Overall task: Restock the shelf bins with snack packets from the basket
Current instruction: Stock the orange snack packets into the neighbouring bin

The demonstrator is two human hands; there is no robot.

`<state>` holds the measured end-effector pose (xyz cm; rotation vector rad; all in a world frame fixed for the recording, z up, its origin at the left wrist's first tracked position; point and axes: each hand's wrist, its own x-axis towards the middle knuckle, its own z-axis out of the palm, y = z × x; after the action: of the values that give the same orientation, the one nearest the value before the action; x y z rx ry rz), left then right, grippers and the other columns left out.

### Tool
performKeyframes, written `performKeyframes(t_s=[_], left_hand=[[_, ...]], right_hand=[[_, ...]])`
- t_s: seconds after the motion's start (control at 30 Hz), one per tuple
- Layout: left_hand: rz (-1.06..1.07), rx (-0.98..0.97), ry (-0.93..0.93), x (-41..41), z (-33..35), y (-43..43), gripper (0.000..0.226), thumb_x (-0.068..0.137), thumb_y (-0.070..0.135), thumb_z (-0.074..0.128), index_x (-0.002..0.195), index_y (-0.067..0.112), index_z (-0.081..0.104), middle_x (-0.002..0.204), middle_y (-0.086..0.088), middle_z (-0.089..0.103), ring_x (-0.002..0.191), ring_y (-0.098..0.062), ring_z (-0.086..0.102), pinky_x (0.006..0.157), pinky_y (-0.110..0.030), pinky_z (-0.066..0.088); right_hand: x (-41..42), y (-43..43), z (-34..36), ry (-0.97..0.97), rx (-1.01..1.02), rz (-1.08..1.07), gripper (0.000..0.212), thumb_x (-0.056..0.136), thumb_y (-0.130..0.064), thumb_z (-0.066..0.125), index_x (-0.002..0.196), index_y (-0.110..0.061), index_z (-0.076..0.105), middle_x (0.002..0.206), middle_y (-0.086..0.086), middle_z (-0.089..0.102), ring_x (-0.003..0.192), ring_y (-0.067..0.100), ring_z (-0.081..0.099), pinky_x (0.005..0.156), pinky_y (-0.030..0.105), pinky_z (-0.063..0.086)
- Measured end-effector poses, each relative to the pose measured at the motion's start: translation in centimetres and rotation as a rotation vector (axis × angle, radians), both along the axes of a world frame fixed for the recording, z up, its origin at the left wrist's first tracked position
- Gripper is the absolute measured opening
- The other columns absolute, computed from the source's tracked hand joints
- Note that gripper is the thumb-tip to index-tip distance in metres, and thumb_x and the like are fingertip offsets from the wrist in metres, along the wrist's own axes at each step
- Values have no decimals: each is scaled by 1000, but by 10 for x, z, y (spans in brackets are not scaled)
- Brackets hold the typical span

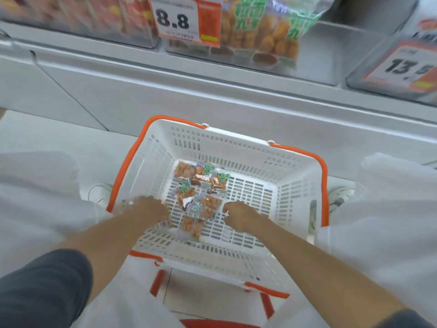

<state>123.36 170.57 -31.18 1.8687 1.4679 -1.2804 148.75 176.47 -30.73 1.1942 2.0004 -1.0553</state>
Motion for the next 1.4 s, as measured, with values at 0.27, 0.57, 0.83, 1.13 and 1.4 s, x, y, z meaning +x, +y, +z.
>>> performKeyframes(t_s=[0.27,0.57,0.83,1.13,1.4], left_hand=[[177,265,-135,-11,-21,-28,63,89,3,58,145,18,33,138,-6,46,122,-28,49,101,-42,41],[399,108,-313,38,50,18,27,100,28,47,122,20,60,128,4,59,113,-20,59,99,-34,47],[1095,23,-1117,58,179,64,25,102,34,42,114,15,52,105,9,53,93,-7,61,78,-26,53],[947,552,-1367,87,219,93,59,92,54,45,99,-2,64,77,-9,56,61,-14,53,55,-27,47],[1304,519,-1698,73,237,99,19,79,20,75,96,13,70,95,-3,74,83,-13,70,74,-26,58]], right_hand=[[-2,-2,17,69,16,-99,34,101,-21,47,134,-14,51,133,9,56,114,25,58,91,34,46],[8,23,55,217,96,-328,22,99,-20,51,115,-11,63,110,6,62,83,23,61,77,36,52],[1,63,168,508,113,-445,53,101,-53,34,95,-11,65,89,5,69,84,23,67,82,38,53],[1,85,231,898,414,-716,50,100,-25,53,53,-13,45,39,-11,44,38,5,45,42,11,35],[9,93,246,914,131,-972,33,98,-23,53,70,-6,62,77,12,65,77,24,71,84,38,59]])
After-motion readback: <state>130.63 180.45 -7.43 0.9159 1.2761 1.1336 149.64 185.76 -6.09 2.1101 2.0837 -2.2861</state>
